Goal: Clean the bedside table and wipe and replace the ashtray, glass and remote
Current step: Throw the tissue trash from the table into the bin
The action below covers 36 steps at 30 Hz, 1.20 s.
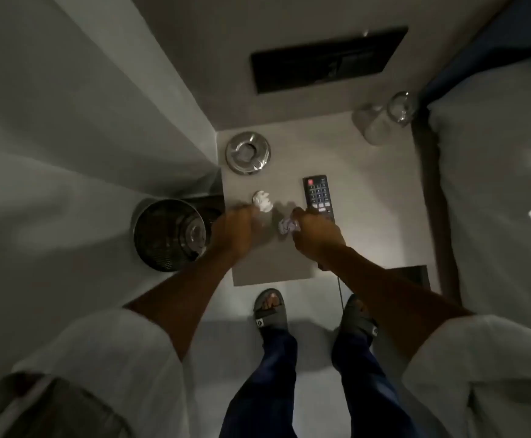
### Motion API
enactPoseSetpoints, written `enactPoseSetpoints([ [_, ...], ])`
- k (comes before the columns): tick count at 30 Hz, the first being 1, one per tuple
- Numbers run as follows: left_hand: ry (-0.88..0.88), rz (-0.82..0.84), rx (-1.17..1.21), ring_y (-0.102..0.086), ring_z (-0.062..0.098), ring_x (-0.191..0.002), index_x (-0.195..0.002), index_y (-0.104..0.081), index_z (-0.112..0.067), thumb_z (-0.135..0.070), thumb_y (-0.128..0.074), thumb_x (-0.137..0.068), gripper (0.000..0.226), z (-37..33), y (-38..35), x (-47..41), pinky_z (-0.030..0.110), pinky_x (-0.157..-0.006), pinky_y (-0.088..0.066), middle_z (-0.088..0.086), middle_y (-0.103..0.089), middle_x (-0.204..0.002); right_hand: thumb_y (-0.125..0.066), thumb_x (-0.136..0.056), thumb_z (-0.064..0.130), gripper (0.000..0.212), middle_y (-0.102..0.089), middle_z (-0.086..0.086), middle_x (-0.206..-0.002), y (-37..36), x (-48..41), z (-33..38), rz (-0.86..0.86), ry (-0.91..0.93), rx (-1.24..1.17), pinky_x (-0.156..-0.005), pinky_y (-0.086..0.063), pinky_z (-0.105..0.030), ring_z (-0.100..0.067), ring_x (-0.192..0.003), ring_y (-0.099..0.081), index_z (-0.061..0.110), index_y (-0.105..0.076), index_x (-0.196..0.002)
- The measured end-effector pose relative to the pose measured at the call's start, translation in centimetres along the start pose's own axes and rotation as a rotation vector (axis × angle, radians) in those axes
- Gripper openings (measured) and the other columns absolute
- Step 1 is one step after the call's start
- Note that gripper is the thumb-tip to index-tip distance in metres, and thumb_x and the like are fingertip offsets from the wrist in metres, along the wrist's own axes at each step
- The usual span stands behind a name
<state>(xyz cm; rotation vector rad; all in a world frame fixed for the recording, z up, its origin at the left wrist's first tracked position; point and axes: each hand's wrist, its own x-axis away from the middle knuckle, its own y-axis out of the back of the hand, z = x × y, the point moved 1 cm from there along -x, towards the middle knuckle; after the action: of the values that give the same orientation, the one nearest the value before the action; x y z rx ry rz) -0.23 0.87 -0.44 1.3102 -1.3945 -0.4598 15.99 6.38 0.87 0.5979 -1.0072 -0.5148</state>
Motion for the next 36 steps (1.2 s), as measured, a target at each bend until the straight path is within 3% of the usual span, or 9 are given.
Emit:
enactPoseSetpoints([
  [3,-0.038,-0.034,0.053,-0.044,0.028,-0.133,-0.133,-0.053,-0.022,-0.024,-0.053,-0.096,0.037,-0.1,-1.4,-3.2,0.039,-0.103,-0.04,0.006,-0.048,-0.145,-0.059,-0.087,0.014,0.051,-0.047,-0.017,-0.127,-2.2,-2.3,-0.2,-0.021,-0.006,0.027,-0.09,-0.052,-0.047,-0.038,-0.109,-0.059,0.017,-0.04,-0.135],
  [5,-0.084,-0.075,0.008,-0.037,0.028,-0.139,-0.136,-0.052,-0.018,-0.016,-0.058,-0.092,0.044,0.1,-1.1,-4.1,0.044,-0.106,-0.039,0.008,-0.039,-0.152,-0.059,-0.088,0.011,0.051,-0.045,-0.017,-0.127,-2.6,-2.5,0.3,-0.054,0.015,0.065,-0.086,-0.053,-0.046,-0.038,-0.106,-0.061,0.017,-0.042,-0.135],
  [10,-0.119,-0.034,-0.047,-0.059,0.03,-0.112,-0.109,-0.069,-0.009,-0.016,-0.06,-0.092,0.021,1.8,-3.0,-3.7,0.039,-0.091,-0.051,0.012,-0.064,-0.119,-0.057,-0.088,0.005,0.047,-0.048,-0.017,-0.124,-4.1,-3.1,0.3,-0.12,0.026,0.062,-0.082,-0.055,-0.043,-0.035,-0.103,-0.061,0.015,-0.047,-0.132],
  [15,-0.135,-0.085,0.034,-0.059,0.029,-0.104,-0.113,-0.063,-0.006,-0.014,-0.053,-0.094,0.023,4.8,-4.7,-0.6,0.033,-0.087,-0.046,0.015,-0.059,-0.121,-0.058,-0.087,0.009,0.047,-0.052,-0.015,-0.121,-5.2,-3.5,2.7,-0.121,0.084,0.101,-0.076,-0.05,-0.037,-0.032,-0.106,-0.057,0.015,-0.045,-0.132],
  [20,-0.063,-0.248,0.263,-0.067,0.029,-0.077,-0.095,-0.063,-0.005,-0.007,-0.07,-0.08,0.017,10.4,-4.5,3.4,0.033,-0.065,-0.054,0.019,-0.071,-0.085,-0.056,-0.091,0.018,0.035,-0.057,-0.012,-0.118,-7.7,-4.6,7.2,-0.079,0.237,0.161,-0.077,-0.05,-0.036,-0.028,-0.104,-0.058,0.012,-0.05,-0.124],
  [23,0.204,-0.273,0.377,-0.064,0.021,-0.08,-0.093,-0.068,-0.008,-0.018,-0.06,-0.092,0.013,14.2,-4.2,5.1,0.017,-0.066,-0.041,0.013,-0.071,-0.087,-0.05,-0.094,0.022,0.029,-0.059,-0.013,-0.116,-9.8,-5.3,10.2,-0.049,0.325,0.164,-0.078,-0.052,-0.039,-0.029,-0.1,-0.059,0.008,-0.053,-0.12],
  [26,0.41,-0.299,0.441,-0.062,0.019,-0.081,-0.091,-0.072,-0.001,-0.016,-0.066,-0.088,0.016,17.7,-4.2,6.4,0.025,-0.07,-0.042,0.014,-0.073,-0.089,-0.053,-0.093,0.023,0.027,-0.06,-0.013,-0.112,-11.7,-6.0,12.9,-0.029,0.352,0.146,-0.077,-0.054,-0.042,-0.029,-0.094,-0.061,0.008,-0.056,-0.116],
  [32,0.574,-0.368,0.569,-0.07,0.03,-0.085,-0.1,-0.073,-0.004,-0.018,-0.067,-0.088,0.019,21.5,-3.7,6.8,0.039,-0.076,-0.058,0.017,-0.074,-0.095,-0.058,-0.09,0.018,0.037,-0.06,-0.013,-0.119,-13.6,-6.8,16.0,0.003,0.345,0.117,-0.082,-0.055,-0.043,-0.031,-0.101,-0.062,0.009,-0.053,-0.125],
  [36,0.504,-0.372,0.542,-0.066,0.023,-0.077,-0.1,-0.072,-0.002,-0.018,-0.06,-0.093,0.021,21.6,-3.3,7.2,0.032,-0.071,-0.056,0.016,-0.073,-0.092,-0.061,-0.088,0.011,0.038,-0.061,-0.012,-0.117,-13.6,-6.2,15.9,0.019,0.337,0.134,-0.082,-0.055,-0.042,-0.031,-0.1,-0.063,0.012,-0.053,-0.125],
])
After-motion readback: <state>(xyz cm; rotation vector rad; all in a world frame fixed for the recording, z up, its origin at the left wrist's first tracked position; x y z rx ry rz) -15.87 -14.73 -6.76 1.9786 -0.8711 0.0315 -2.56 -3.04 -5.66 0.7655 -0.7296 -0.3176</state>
